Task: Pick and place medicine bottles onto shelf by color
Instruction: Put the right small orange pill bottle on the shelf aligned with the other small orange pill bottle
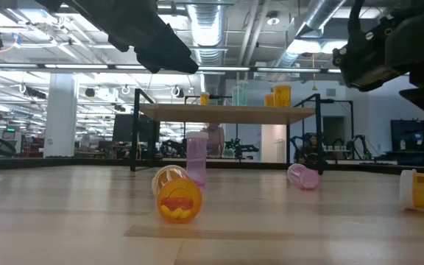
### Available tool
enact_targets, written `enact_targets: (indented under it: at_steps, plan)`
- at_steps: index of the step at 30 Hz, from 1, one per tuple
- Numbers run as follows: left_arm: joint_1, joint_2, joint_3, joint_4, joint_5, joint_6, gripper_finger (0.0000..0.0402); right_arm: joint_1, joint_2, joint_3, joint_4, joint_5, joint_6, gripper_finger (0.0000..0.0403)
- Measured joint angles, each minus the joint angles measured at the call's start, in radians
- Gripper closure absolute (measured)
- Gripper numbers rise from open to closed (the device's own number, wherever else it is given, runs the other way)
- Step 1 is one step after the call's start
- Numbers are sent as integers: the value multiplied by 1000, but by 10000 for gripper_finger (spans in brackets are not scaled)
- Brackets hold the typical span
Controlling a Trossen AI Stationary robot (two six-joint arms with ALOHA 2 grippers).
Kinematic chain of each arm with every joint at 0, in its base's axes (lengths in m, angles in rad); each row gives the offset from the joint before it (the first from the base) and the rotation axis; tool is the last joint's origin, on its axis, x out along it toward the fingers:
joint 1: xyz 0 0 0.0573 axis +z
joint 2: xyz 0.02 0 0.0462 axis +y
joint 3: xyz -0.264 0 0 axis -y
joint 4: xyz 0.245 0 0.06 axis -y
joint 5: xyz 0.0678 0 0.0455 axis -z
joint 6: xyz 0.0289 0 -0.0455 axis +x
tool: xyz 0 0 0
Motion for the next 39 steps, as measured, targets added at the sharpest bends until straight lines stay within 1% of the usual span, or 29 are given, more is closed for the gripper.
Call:
enact_targets:
  at_steps: [14, 17, 20, 26, 32, 35, 39]
  plan:
    - [0, 0, 0, 0, 0, 0, 221, 0, 0, 0, -7, 0, -18, 130]
    - [0, 0, 0, 0, 0, 0, 221, 0, 0, 0, -7, 0, -28, 138]
    - [0, 0, 0, 0, 0, 0, 221, 0, 0, 0, -7, 0, -32, 159]
    - [0, 0, 0, 0, -17, 0, 221, 1, 0, 0, -7, 0, -41, 220]
    - [0, 0, 0, -3, -18, 0, 221, 2, -1, 0, -11, 5, -122, 275]
    - [0, 0, 0, -3, -18, 10, 221, 6, -12, 0, -9, 48, -153, 291]
    - [0, -11, -1, -19, -31, 39, 221, 15, -48, 1, -6, 131, -170, 297]
